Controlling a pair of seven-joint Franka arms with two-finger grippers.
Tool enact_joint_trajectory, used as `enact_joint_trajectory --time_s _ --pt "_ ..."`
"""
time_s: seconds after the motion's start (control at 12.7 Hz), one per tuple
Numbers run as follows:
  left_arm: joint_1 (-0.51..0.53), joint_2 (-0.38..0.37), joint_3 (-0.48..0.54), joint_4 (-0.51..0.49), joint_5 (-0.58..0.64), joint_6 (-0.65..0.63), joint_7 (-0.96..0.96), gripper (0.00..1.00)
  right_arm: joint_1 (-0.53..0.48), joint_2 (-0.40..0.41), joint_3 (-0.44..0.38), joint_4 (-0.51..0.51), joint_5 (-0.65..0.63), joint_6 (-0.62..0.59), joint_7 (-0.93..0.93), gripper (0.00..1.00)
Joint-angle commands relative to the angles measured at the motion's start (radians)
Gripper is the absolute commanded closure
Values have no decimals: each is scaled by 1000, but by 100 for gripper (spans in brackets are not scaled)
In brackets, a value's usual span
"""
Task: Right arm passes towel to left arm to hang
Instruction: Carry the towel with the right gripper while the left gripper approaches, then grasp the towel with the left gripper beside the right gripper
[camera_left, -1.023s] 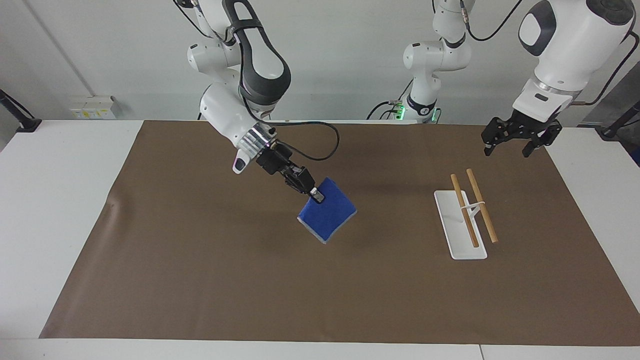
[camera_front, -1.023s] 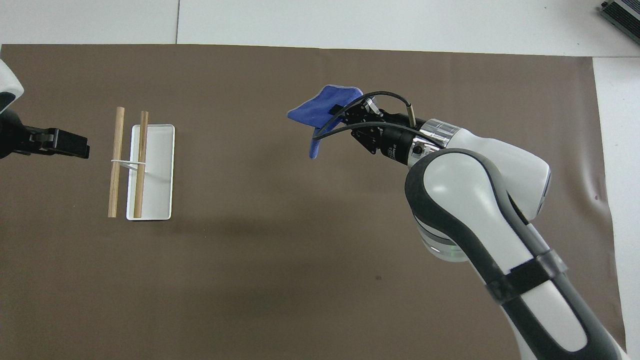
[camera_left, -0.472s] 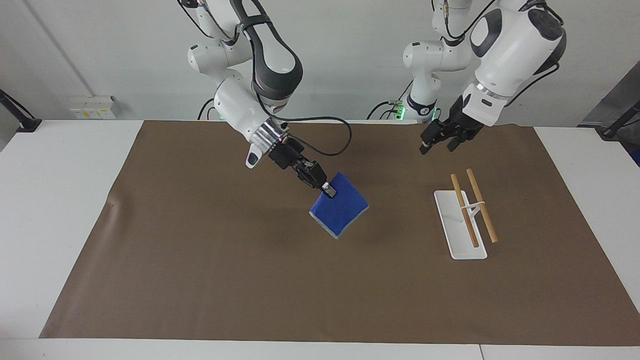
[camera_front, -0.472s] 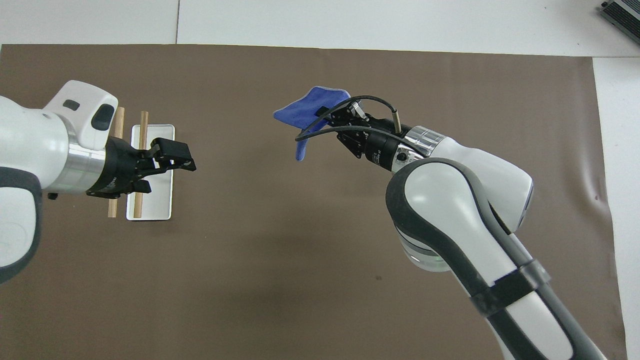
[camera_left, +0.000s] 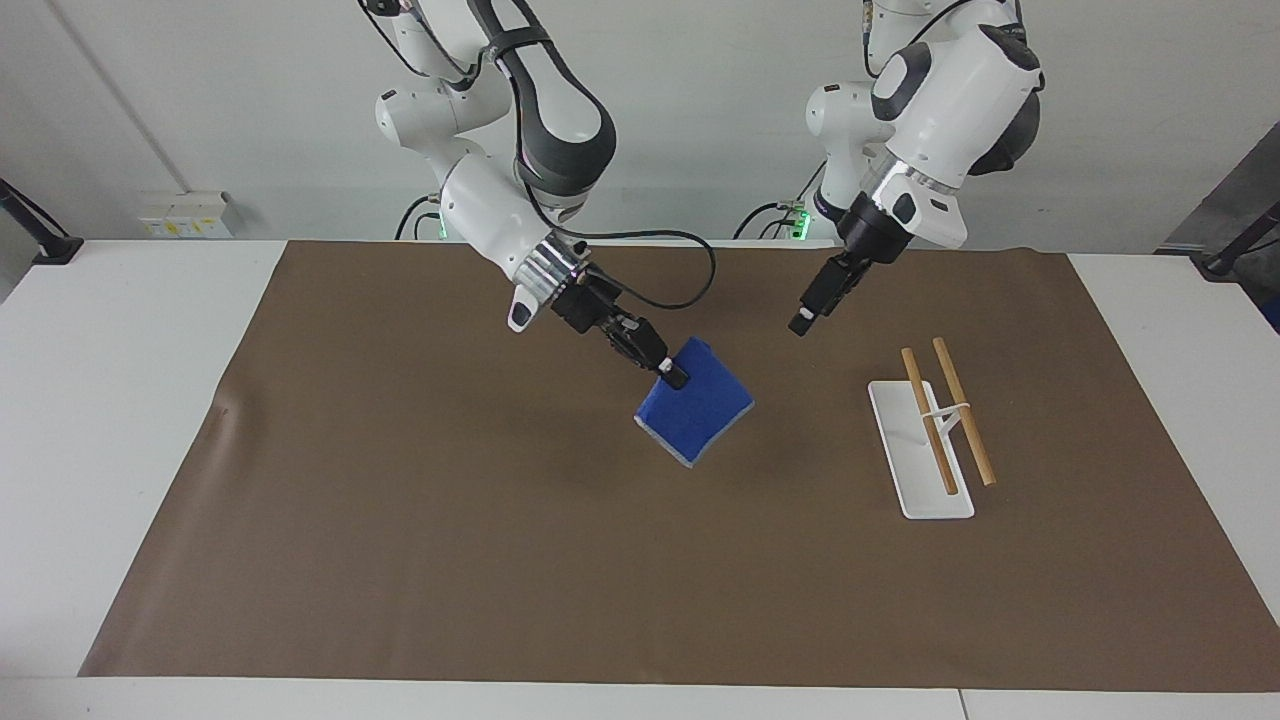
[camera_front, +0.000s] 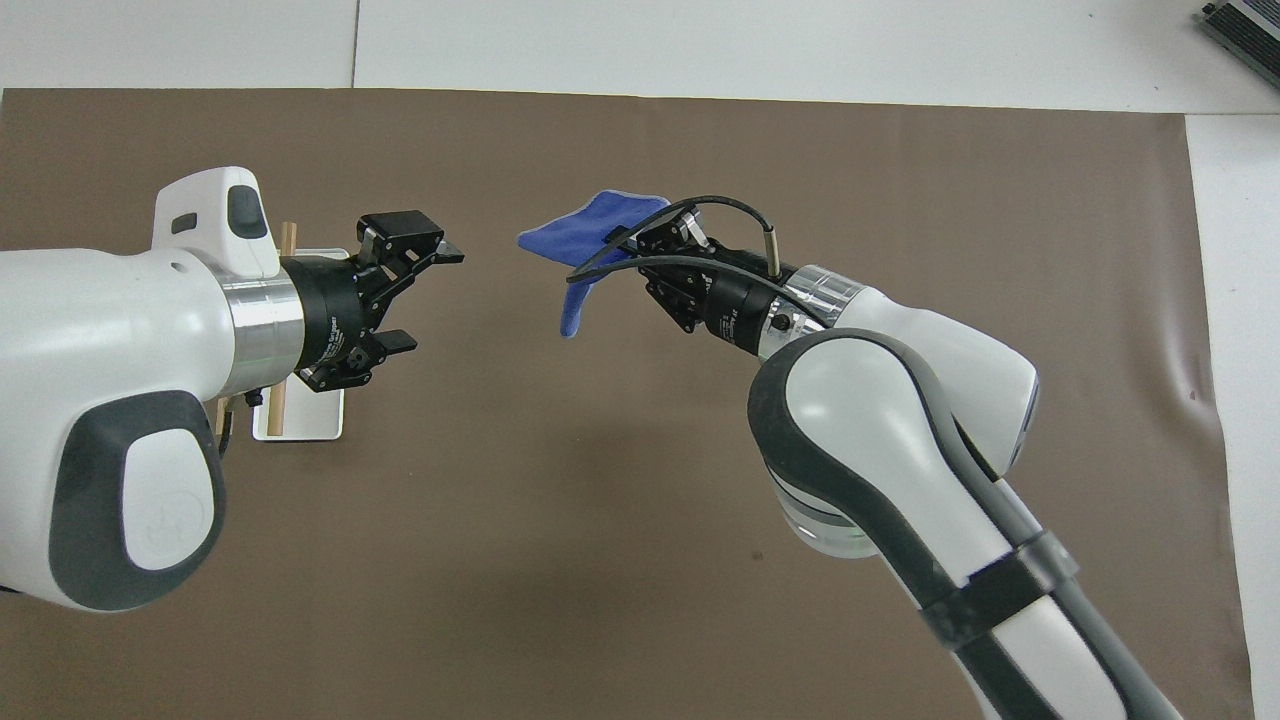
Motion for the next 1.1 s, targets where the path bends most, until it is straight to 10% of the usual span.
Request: enact_joint_trajectory --time_s 0.0,0.79,1.02 --pt "-28 44 14 -27 -50 122 -28 0 -4 10 25 17 56 21 49 100" --pt "-45 209 -83 53 -125 409 -237 0 24 10 87 28 120 101 58 100" --pt "-40 210 -83 53 -122 407 -220 42 24 10 87 28 120 101 58 100"
